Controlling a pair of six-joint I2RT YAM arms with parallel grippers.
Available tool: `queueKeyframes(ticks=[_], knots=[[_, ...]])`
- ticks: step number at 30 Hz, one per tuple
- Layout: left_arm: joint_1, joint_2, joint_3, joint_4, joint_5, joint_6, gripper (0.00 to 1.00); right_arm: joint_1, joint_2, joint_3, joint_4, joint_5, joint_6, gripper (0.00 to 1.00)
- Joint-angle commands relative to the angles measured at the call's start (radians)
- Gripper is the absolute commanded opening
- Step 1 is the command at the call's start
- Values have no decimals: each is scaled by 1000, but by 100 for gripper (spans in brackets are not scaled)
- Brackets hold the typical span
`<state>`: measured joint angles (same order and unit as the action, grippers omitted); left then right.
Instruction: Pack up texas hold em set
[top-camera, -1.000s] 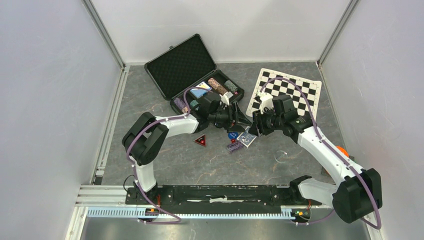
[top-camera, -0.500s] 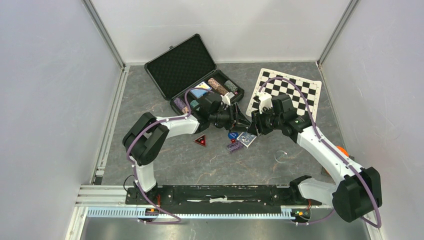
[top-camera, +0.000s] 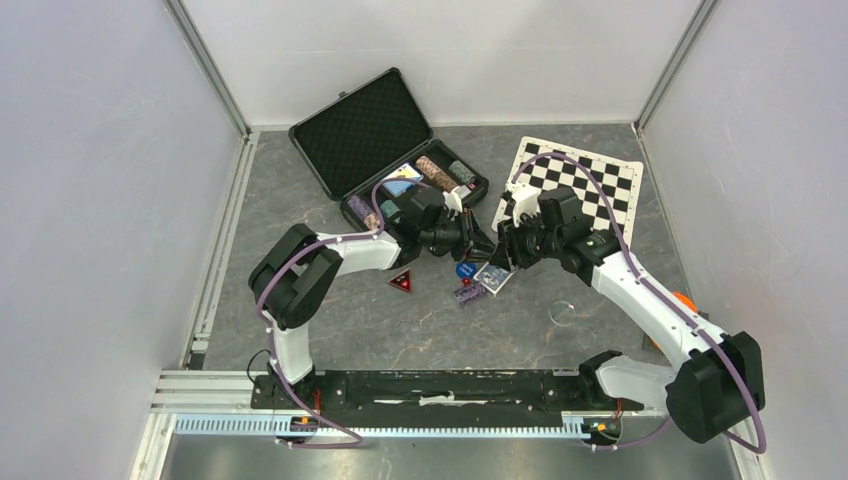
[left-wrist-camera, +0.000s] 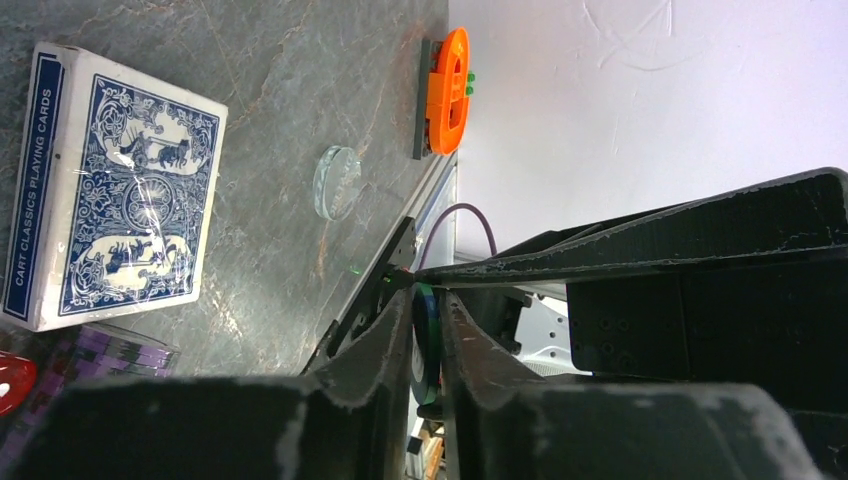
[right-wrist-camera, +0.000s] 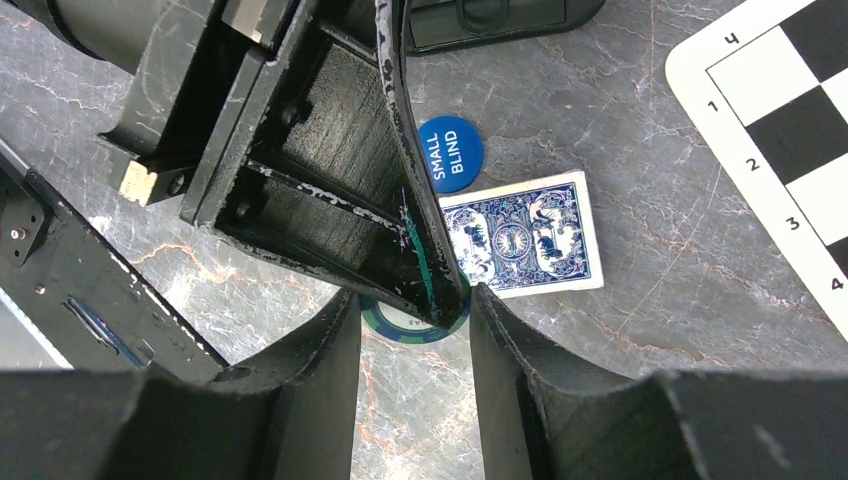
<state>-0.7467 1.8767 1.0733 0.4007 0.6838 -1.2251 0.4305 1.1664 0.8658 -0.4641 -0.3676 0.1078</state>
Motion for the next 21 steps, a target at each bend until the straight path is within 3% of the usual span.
queueKeyframes(ticks=[1, 4, 5, 6, 8, 9, 13, 15, 18, 21], knots=[[-4, -6, -13, 55, 17, -27, 16, 6, 11, 46, 36, 11, -4, 30], [-3, -15, -18, 59, 16, -26, 3, 8, 15, 40, 38, 14, -2, 32], [-3, -17, -21, 58, 15, -24, 2, 8, 17, 36, 39, 16, 4, 37], [-3, -22, -24, 59, 12, -21, 2, 9, 16, 35, 42, 14, 11, 47], [4, -32, -28, 56, 2, -6, 2, 7, 12, 32, 47, 4, 27, 93], [13, -43, -25, 38, -7, 13, 2, 8, 7, 32, 50, 4, 36, 98], [42, -131, 6, -154, -88, 210, 2, 8, -33, 37, 38, 8, 35, 98], [49, -194, 42, -330, -163, 387, 2, 8, -67, 34, 28, 34, 31, 98], [50, -272, 106, -586, -372, 630, 2, 7, -127, 9, 30, 92, 28, 98], [50, -364, 78, -667, -578, 817, 2, 7, -168, -31, 43, 132, 36, 98]])
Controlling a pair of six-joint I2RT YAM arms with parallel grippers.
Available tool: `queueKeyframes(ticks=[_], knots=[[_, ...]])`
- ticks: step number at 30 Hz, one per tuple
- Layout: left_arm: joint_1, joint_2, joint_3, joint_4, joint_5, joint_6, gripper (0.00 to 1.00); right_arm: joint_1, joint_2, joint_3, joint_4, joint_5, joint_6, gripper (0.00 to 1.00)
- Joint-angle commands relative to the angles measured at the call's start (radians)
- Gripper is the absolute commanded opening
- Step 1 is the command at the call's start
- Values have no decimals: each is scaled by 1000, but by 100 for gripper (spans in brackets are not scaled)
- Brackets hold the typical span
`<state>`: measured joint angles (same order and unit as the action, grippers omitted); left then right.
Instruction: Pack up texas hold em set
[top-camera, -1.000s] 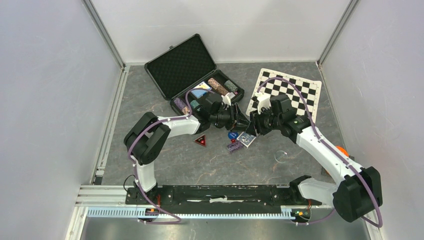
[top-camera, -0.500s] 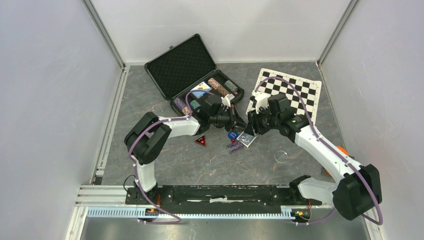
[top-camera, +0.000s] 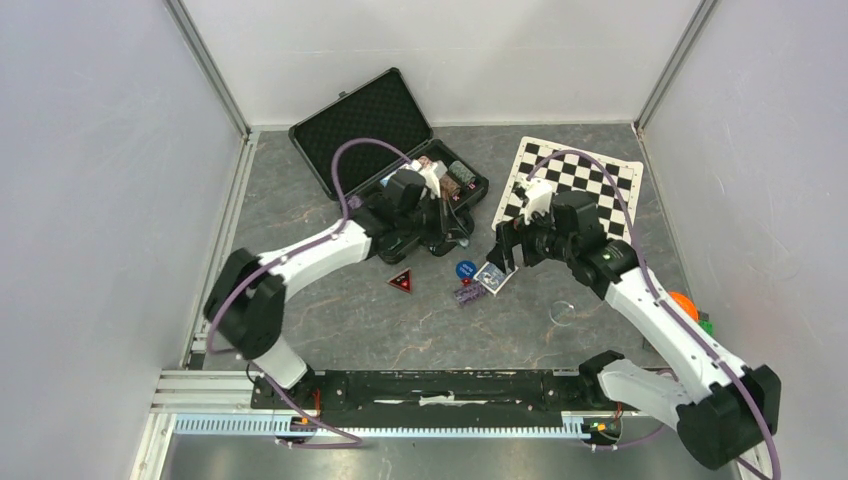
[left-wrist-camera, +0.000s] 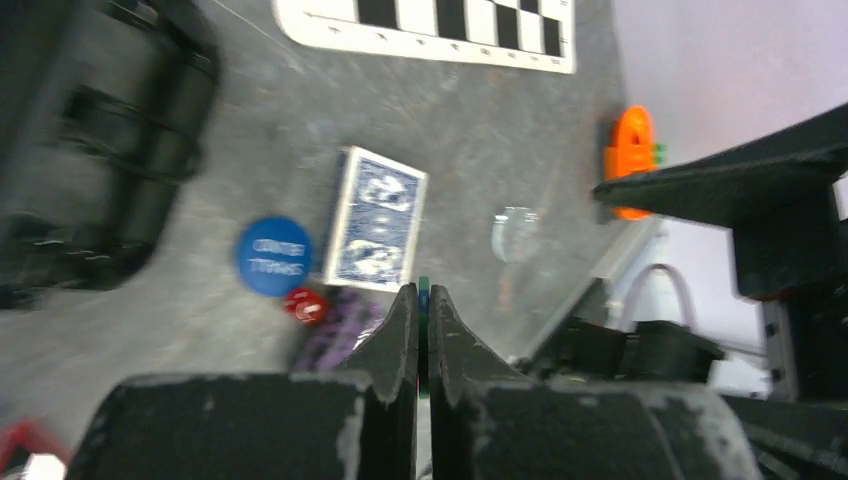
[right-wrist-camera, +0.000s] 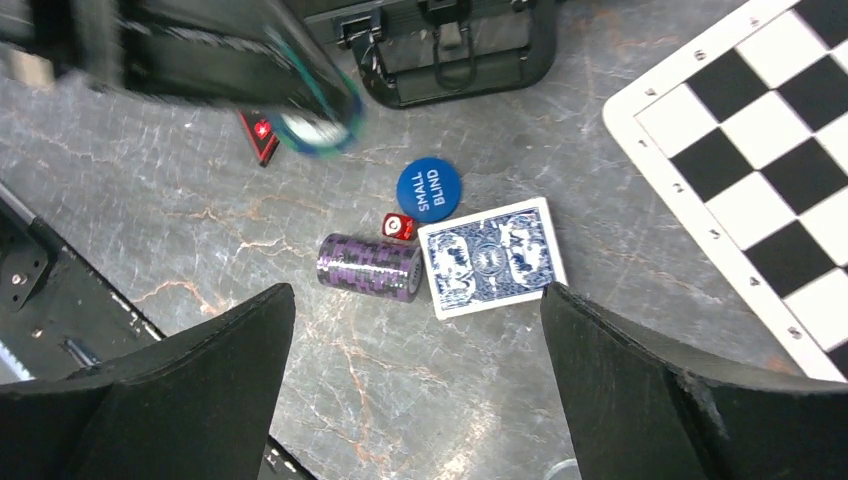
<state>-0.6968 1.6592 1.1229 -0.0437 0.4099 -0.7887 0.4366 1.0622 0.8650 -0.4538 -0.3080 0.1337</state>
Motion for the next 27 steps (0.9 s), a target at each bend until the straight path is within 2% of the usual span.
queueKeyframes(ticks=[1, 3, 7, 10, 16, 21, 27], knots=[[0, -188, -1, -208, -359, 431, 2, 1, -74, -46, 38, 80, 12, 98], [0, -264, -83, -149, -406, 540, 2, 1, -84, -71, 44, 91, 17, 98], [-11, -399, -276, 21, -382, 764, 2, 1, -81, -95, 48, 87, 20, 98], [-10, -440, -352, 91, -387, 866, 2, 1, -80, -96, 52, 79, 19, 98], [-10, -376, -347, 62, -329, 1001, 2, 0, -74, -91, 51, 63, 15, 98], [-9, -336, -366, 110, -418, 1092, 2, 1, -79, -92, 44, 56, 13, 98], [-9, -266, -341, 102, -487, 1122, 2, 0, -90, -93, 41, 63, 12, 98]])
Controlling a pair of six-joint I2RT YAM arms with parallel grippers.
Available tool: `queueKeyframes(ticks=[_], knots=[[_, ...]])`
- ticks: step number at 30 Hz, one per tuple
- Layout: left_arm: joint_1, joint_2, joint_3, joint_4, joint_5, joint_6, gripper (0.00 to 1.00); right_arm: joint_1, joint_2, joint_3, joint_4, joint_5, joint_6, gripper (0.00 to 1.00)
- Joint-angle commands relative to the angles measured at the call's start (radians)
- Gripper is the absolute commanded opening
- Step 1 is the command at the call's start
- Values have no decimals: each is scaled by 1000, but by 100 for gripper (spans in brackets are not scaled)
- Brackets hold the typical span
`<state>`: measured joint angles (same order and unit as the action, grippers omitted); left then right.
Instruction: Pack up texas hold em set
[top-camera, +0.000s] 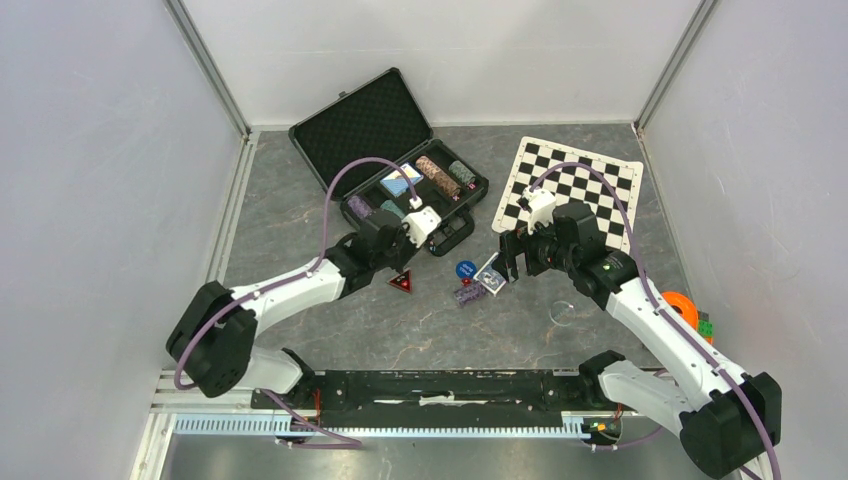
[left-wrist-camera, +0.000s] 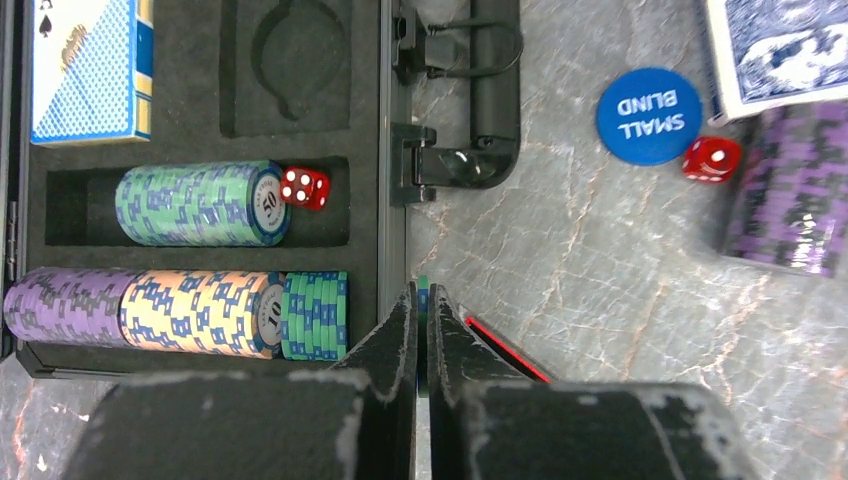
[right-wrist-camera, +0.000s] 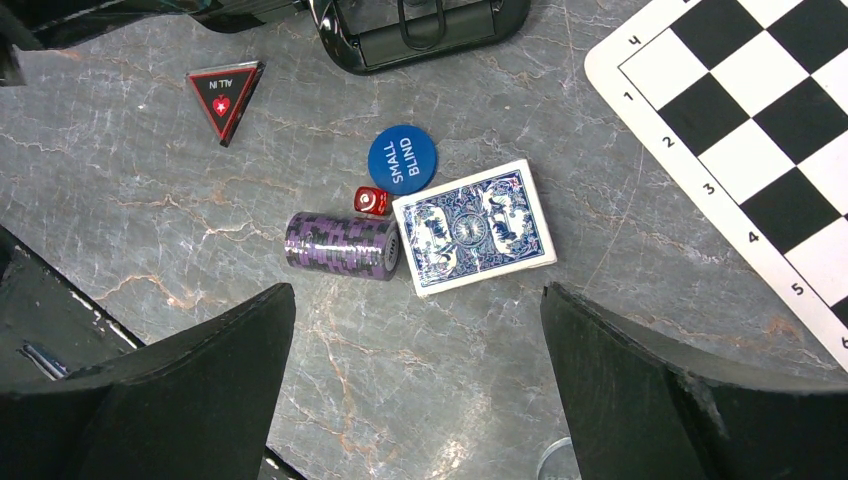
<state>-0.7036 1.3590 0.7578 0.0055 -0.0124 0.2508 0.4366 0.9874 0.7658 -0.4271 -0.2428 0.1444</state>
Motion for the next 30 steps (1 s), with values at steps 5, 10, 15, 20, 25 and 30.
queueKeyframes(ticks=[5, 10, 15, 20, 25, 30], knots=[[-1, 64, 26, 88, -97, 85, 2, 1, -10, 7, 14, -3, 1, 98], [3, 69, 12, 132, -163, 82, 2, 1, -6, 6, 14, -3, 0, 98], [20, 64, -4, 147, -167, 82, 2, 0, -4, 0, 16, -3, 0, 98], [32, 72, -6, 142, -166, 79, 2, 1, -5, -6, 21, -3, 2, 98], [42, 71, -9, 139, -150, 77, 2, 1, -5, -8, 24, -7, 4, 98], [44, 39, -26, 177, -82, 58, 2, 0, -8, -11, 26, -10, 5, 98]])
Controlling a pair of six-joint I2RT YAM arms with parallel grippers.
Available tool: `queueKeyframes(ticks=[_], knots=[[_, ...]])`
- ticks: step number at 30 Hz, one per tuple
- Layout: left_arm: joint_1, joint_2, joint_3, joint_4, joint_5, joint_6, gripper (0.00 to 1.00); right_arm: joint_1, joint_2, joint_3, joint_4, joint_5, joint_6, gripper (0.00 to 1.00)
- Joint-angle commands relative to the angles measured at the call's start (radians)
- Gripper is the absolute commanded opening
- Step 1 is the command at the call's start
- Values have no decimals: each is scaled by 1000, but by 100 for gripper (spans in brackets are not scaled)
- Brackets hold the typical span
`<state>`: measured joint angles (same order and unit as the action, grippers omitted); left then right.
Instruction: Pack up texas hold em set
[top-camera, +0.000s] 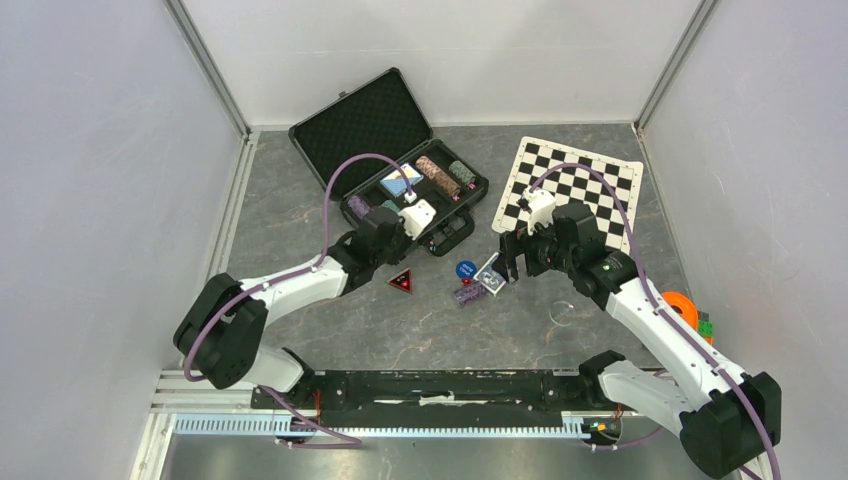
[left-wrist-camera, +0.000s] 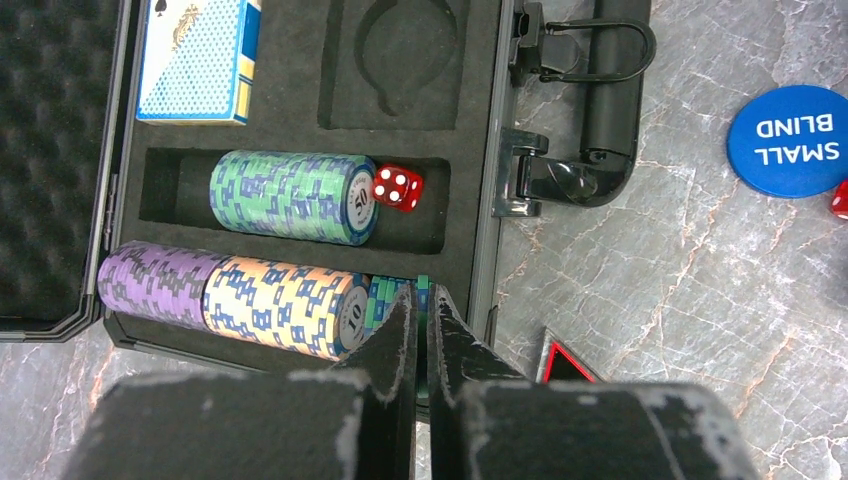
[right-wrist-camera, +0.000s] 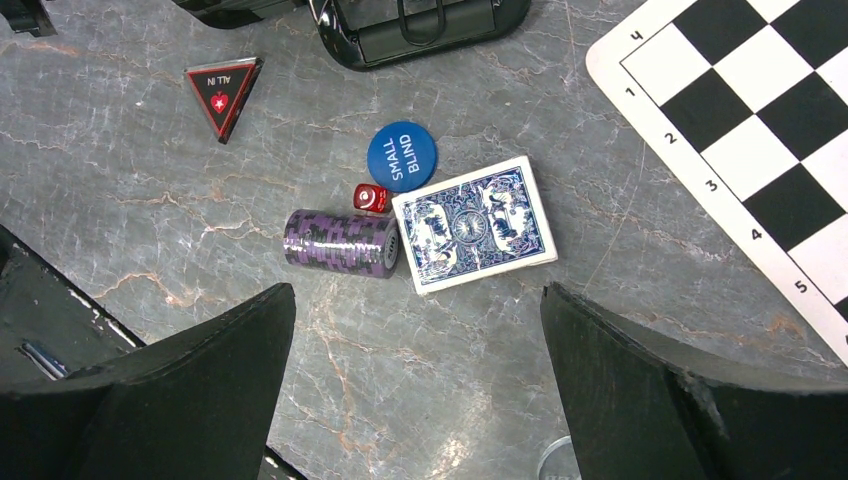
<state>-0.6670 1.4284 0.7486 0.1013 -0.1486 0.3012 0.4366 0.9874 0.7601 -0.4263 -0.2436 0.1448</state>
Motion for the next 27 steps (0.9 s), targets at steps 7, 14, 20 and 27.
queueKeyframes(ticks=[7, 14, 20, 27], knots=[[7, -96, -86, 213, 111, -8, 2, 1, -12, -10, 25, -12, 5, 98], [7, -75, -71, 159, 129, 2, 2, 1, -6, -5, 27, -17, 6, 98], [7, -70, -65, 114, 108, 21, 2, 0, -7, -7, 27, -18, 6, 98], [7, -32, -41, 83, 99, 27, 2, 0, -8, -7, 27, -17, 7, 98]])
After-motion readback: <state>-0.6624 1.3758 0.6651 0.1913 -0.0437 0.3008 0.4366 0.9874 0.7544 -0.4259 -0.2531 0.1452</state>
